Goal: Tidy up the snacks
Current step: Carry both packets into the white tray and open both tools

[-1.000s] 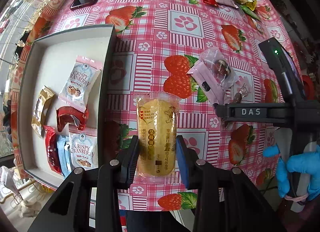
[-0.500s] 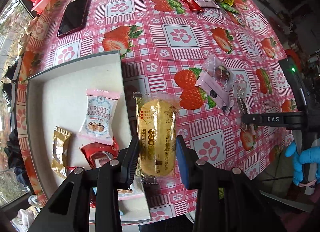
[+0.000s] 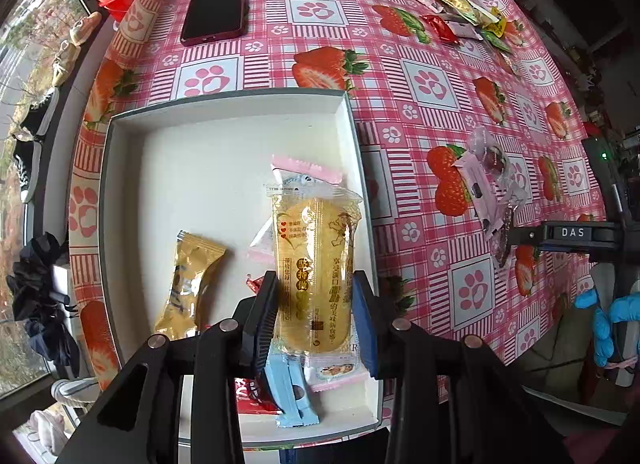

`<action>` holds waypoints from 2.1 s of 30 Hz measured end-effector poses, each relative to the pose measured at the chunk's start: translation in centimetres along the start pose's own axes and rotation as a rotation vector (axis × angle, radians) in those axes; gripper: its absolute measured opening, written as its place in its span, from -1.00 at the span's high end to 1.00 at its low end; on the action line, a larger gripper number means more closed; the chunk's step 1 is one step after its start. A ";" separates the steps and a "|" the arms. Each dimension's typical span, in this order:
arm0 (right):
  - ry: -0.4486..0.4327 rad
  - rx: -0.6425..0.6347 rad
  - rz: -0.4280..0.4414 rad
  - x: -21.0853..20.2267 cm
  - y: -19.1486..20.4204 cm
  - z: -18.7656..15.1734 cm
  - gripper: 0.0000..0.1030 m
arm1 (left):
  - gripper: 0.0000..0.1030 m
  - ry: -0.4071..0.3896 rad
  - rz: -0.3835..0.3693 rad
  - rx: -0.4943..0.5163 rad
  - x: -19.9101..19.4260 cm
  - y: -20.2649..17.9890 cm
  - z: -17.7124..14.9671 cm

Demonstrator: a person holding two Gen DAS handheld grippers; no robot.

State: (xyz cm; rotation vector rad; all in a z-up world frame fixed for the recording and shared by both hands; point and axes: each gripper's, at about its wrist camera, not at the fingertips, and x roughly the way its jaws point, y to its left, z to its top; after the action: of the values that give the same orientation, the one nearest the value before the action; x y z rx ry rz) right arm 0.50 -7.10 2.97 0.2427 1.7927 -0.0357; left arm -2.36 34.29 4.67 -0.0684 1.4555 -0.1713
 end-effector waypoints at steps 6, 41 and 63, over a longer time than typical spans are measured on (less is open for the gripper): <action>0.027 0.029 -0.008 2.4 1.9 0.6 -0.23 | 0.24 0.015 0.018 0.006 0.0 1.2 -0.4; 0.026 -0.112 -0.089 6.4 11.8 -0.8 -0.18 | 0.24 0.010 0.031 -0.001 -0.3 3.6 -1.6; -0.008 -0.392 0.219 1.0 32.8 -2.2 0.27 | 0.24 -0.008 0.000 -0.068 0.1 5.4 -0.3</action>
State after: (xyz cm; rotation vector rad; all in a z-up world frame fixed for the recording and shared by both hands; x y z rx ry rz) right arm 4.20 25.43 5.97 0.1539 1.7163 0.4651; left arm -2.25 39.63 3.67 -0.1246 1.4536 -0.1215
